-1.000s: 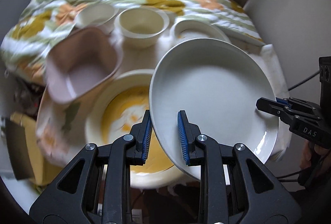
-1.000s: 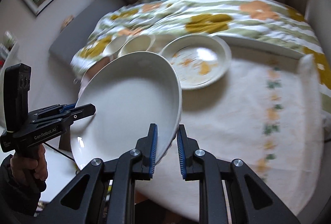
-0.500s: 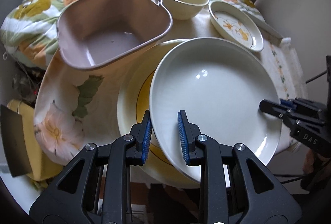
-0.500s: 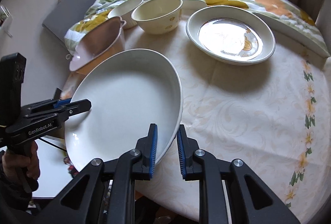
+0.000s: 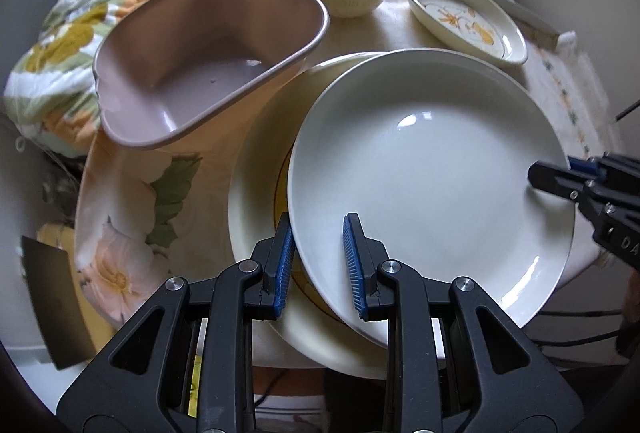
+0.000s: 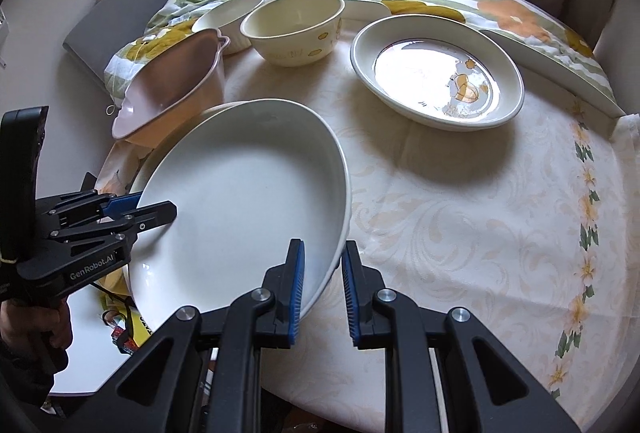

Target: Organize plates and bowls

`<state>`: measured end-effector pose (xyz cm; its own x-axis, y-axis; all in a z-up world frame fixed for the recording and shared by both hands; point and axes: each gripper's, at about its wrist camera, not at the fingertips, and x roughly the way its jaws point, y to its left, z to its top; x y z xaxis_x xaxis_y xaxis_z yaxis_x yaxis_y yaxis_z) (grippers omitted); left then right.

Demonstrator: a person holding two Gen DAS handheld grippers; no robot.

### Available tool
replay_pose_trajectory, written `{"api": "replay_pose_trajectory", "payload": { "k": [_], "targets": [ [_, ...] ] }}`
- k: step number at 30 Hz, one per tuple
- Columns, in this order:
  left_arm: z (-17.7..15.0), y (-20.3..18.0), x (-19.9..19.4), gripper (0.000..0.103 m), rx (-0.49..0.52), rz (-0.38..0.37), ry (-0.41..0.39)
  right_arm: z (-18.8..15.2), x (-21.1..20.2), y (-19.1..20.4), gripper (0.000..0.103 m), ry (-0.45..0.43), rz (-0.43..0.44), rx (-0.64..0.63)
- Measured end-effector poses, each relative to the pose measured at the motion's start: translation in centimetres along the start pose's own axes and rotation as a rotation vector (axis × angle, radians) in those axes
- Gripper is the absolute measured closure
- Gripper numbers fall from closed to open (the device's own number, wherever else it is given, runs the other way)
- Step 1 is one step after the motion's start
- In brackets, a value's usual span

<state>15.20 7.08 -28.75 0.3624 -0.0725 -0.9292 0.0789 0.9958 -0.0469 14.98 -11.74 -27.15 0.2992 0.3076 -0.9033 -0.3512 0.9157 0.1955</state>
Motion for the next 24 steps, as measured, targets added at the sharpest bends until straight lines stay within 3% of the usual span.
{"api": "replay_pose_trajectory", "payload": {
  "k": [7,12,24],
  "targets": [
    [-0.2,-1.6,-0.1,0.081,0.088,0.126,-0.036,0.0,0.2,0.2,0.086,0.002,-0.024,-0.011],
    [-0.5,-2.8,-0.1,0.081,0.159,0.263,-0.056,0.1,0.5,0.8,0.086,0.007,-0.038,-0.035],
    [-1.2,-3.1,-0.6,0.081,0.199,0.343,-0.082,0.4,0.6,1.9,0.086,0.005,-0.085,-0.083]
  ]
}}
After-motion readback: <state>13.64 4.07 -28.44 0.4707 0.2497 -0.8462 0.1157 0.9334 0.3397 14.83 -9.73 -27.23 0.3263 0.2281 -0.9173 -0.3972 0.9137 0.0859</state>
